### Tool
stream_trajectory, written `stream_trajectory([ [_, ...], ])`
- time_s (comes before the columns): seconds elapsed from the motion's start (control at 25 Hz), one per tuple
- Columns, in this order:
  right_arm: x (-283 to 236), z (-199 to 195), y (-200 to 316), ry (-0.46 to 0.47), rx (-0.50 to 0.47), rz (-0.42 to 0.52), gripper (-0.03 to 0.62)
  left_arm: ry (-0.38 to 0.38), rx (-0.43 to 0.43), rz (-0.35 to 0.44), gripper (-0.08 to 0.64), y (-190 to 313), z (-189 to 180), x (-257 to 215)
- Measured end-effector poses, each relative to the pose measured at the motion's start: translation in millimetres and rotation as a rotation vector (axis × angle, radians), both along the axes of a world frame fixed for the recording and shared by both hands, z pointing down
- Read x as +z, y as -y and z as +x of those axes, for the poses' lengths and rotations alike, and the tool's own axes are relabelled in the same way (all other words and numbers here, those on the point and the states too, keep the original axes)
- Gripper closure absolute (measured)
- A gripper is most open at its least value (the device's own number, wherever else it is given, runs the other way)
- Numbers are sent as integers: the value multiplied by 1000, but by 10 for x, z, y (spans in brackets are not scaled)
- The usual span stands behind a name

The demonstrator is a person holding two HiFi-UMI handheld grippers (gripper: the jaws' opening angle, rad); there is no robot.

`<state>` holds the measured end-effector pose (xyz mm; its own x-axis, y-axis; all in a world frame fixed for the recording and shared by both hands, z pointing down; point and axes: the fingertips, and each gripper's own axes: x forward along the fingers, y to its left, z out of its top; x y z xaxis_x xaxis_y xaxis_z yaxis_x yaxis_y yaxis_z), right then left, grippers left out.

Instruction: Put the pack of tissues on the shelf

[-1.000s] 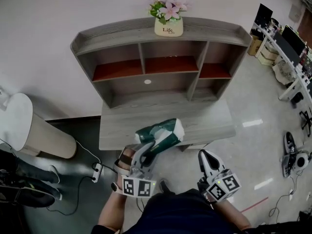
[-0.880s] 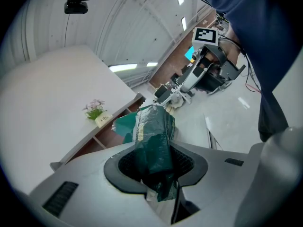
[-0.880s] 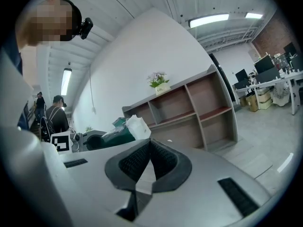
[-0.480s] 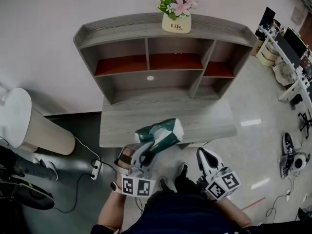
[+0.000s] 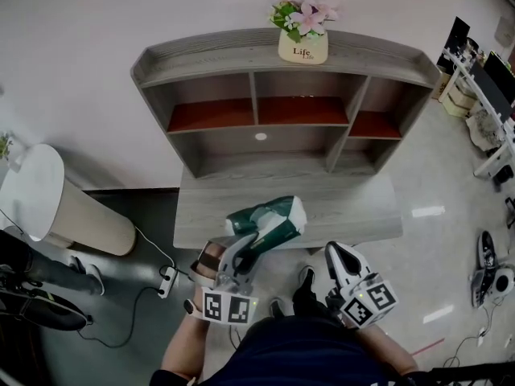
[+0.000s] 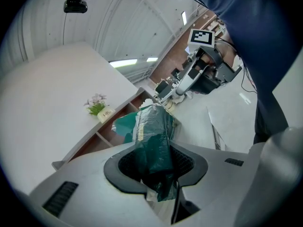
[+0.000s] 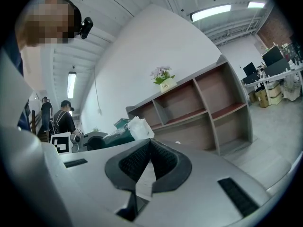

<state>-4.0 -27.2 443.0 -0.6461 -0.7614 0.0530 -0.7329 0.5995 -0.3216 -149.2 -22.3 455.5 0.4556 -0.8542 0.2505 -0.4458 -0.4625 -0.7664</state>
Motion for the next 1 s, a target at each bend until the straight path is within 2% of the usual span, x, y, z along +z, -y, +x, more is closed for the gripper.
stream_trajectory([
  [1.0, 98, 552, 1611, 62, -58, -56, 588, 52, -38, -20, 430, 1662, 544, -45],
])
